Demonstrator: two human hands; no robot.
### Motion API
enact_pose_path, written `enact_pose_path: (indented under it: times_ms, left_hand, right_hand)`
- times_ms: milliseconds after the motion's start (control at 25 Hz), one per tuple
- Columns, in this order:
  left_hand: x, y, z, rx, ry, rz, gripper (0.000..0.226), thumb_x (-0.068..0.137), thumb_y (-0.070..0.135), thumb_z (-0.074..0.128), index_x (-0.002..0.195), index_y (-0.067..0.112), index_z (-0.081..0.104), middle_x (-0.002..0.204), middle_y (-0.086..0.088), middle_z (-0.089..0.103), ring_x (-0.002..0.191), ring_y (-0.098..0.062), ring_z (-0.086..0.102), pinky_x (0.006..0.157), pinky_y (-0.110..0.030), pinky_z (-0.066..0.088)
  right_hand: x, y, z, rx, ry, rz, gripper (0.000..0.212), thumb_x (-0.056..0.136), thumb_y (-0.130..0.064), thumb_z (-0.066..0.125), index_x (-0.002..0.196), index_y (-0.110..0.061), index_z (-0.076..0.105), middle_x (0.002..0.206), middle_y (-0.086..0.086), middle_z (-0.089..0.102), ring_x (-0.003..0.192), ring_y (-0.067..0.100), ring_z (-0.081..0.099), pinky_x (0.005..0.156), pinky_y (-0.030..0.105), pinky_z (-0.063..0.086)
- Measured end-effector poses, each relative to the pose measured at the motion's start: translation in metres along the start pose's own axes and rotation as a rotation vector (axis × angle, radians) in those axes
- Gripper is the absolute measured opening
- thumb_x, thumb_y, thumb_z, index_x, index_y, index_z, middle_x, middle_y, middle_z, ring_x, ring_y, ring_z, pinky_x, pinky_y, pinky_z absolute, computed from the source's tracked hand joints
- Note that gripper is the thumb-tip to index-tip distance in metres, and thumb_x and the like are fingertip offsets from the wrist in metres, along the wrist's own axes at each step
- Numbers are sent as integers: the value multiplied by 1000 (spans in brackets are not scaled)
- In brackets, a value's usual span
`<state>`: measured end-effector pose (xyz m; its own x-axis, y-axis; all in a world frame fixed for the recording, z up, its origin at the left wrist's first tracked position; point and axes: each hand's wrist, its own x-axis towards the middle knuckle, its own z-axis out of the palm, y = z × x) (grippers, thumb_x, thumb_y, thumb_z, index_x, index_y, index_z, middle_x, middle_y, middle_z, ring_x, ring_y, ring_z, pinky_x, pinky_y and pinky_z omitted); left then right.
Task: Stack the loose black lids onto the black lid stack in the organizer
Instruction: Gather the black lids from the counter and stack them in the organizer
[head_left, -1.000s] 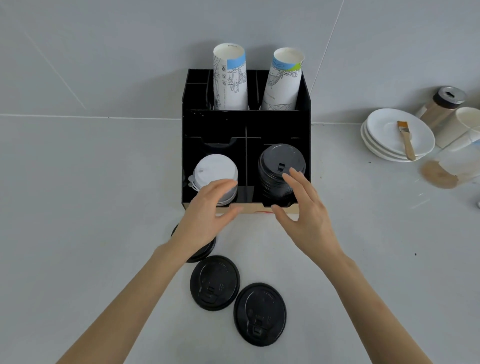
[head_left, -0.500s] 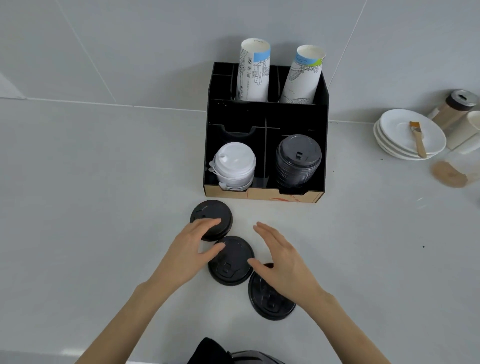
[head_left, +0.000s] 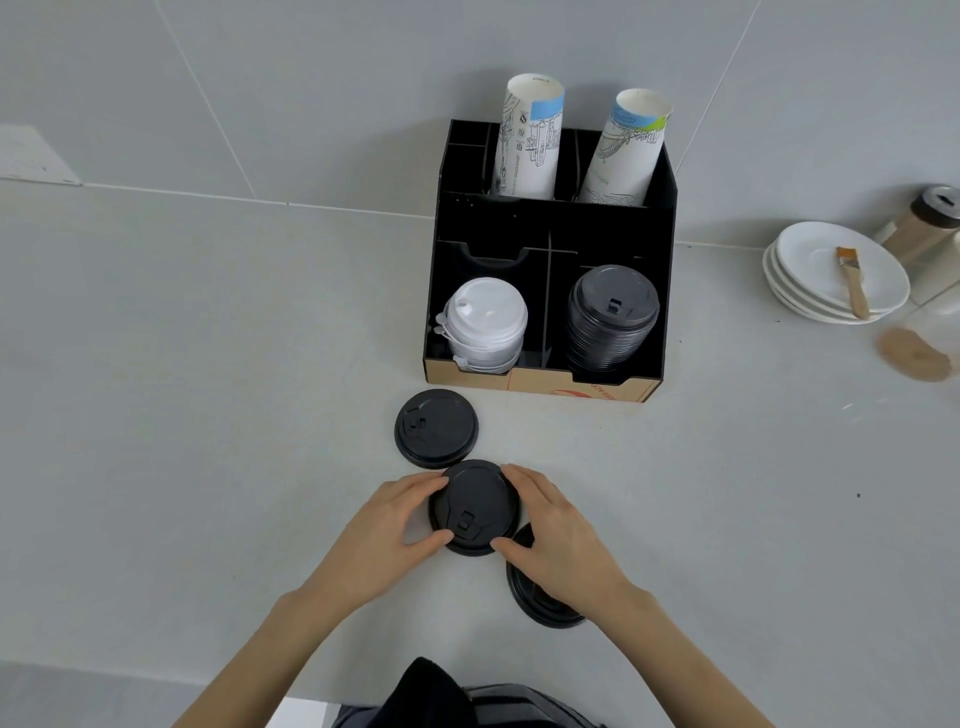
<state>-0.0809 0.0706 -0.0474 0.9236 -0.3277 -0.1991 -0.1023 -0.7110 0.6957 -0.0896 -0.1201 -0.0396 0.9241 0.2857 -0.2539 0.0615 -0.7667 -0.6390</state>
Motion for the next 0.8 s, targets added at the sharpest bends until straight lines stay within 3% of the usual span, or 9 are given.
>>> enact_pose_path:
  times_ms: [200, 400, 560, 680, 800]
  left_hand:
    - [1, 1, 2, -7, 3, 15, 54, 82, 28, 61, 130, 24, 36, 127, 22, 30, 118, 0, 31, 101, -15, 21]
    - [5, 6, 2, -14, 23, 37, 56, 78, 38, 59, 129, 24, 39, 126, 20, 32, 118, -1, 32, 99, -16, 22]
    - [9, 15, 0, -37, 65, 43, 51, 80, 27, 62, 127, 24, 41, 124, 18, 35, 118, -4, 37, 101, -20, 28]
    - [14, 24, -2, -38, 84, 66, 58, 75, 45, 58, 126, 25, 42, 123, 18, 36, 117, -5, 38, 102, -23, 32]
    - [22, 36, -4, -52, 118, 89, 67, 67, 59, 46, 125, 26, 44, 123, 19, 37, 115, -1, 38, 100, -16, 29]
  right_hand:
    - [-1, 4, -4, 40, 33, -9, 61, 85, -26, 55, 137, -19, 23, 145, -2, 32, 131, 14, 34, 108, 26, 30]
    - [-5, 6, -12, 109, 84, -36, 57, 85, -24, 56, 134, -19, 30, 141, -4, 38, 126, 10, 39, 98, 10, 25]
    - [-7, 5, -23, 137, 119, -53, 55, 84, -23, 58, 133, -20, 33, 138, -5, 42, 113, -1, 38, 93, 5, 24]
    - [-6, 7, -31, 142, 163, -70, 54, 84, -21, 59, 132, -18, 35, 138, -3, 42, 115, -2, 36, 90, -7, 20]
    - [-4, 11, -40, 148, 206, -74, 55, 82, -21, 62, 131, -17, 38, 139, -3, 41, 121, 1, 37, 90, -12, 14]
